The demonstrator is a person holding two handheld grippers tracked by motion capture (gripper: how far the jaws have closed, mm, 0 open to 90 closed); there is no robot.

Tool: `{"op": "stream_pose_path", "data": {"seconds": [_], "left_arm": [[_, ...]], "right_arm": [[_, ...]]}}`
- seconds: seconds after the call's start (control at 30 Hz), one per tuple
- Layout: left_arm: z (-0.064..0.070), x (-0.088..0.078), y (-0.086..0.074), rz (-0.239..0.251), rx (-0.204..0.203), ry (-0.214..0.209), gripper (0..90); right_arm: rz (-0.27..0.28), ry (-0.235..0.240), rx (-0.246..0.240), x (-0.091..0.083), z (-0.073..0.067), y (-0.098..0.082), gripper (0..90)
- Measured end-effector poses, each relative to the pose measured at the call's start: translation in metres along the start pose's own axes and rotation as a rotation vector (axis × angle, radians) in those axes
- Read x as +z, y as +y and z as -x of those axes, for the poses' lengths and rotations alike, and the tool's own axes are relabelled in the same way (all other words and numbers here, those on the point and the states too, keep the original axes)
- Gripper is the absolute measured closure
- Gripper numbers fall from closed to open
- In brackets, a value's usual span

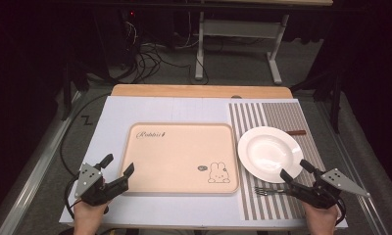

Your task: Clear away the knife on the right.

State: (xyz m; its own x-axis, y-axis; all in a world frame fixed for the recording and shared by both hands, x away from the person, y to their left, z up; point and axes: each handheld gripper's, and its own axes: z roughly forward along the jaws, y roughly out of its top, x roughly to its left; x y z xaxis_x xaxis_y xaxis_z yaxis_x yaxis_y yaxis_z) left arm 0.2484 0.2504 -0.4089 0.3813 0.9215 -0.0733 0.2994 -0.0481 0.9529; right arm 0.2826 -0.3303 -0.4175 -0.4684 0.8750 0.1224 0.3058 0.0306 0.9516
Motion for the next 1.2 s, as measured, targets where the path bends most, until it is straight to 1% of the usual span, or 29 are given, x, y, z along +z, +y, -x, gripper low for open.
{"op": "stream_pose_path", "data": {"seconds": [0.13, 0.27, 0.33, 0.5, 0.53, 0.63, 0.77, 0.83, 0.87, 0.9, 1.0, 1.1, 1.2], "left_arm": [[0.001, 0.0, 0.0, -0.001, 0.001, -0.004, 23.3], [0.001, -0.001, 0.0, 0.004, -0.008, -0.007, 23.3], [0.0, -0.001, 0.0, 0.003, -0.008, -0.008, 23.3], [0.001, 0.0, 0.0, 0.0, -0.006, -0.008, 23.2], [0.0, 0.0, 0.0, 0.0, -0.006, -0.007, 23.2], [0.0, 0.0, -0.001, -0.004, -0.006, -0.006, 23.2], [0.001, 0.001, -0.001, -0.008, -0.008, -0.004, 23.2], [0.001, 0.001, -0.001, -0.007, -0.008, -0.002, 23.2], [0.001, 0.001, -0.001, -0.007, -0.01, -0.001, 23.2], [0.001, 0.001, -0.002, -0.007, -0.011, 0.0, 23.2], [0.0, 0.001, -0.002, -0.009, -0.016, 0.003, 23.2], [0.0, 0.001, -0.002, -0.008, -0.014, 0.003, 23.2], [0.0, 0.002, -0.002, -0.011, -0.014, 0.004, 23.2]], "right_arm": [[-0.002, -0.003, 0.005, 0.0, 0.0, 0.0, 16.8], [0.001, 0.002, 0.017, 0.0, 0.0, -0.001, 16.6], [-0.004, 0.004, 0.017, 0.0, 0.001, -0.001, 16.5], [0.005, 0.008, 0.017, 0.0, 0.0, -0.001, 16.4], [0.004, 0.01, 0.013, 0.0, 0.0, -0.001, 16.4], [-0.022, 0.021, -0.006, 0.003, -0.002, -0.001, 16.4], [-0.023, 0.038, -0.019, 0.005, -0.005, -0.001, 16.6], [-0.023, 0.034, -0.024, 0.004, -0.006, 0.0, 16.9], [-0.015, 0.028, -0.038, 0.003, -0.007, 0.001, 17.1], [0.011, 0.031, -0.062, 0.002, -0.01, 0.002, 17.4], [0.005, 0.048, -0.066, 0.004, -0.011, 0.003, 17.5], [-0.006, 0.05, -0.068, 0.007, -0.012, 0.004, 17.5], [-0.003, 0.055, -0.058, 0.008, -0.011, 0.005, 17.5]]}}
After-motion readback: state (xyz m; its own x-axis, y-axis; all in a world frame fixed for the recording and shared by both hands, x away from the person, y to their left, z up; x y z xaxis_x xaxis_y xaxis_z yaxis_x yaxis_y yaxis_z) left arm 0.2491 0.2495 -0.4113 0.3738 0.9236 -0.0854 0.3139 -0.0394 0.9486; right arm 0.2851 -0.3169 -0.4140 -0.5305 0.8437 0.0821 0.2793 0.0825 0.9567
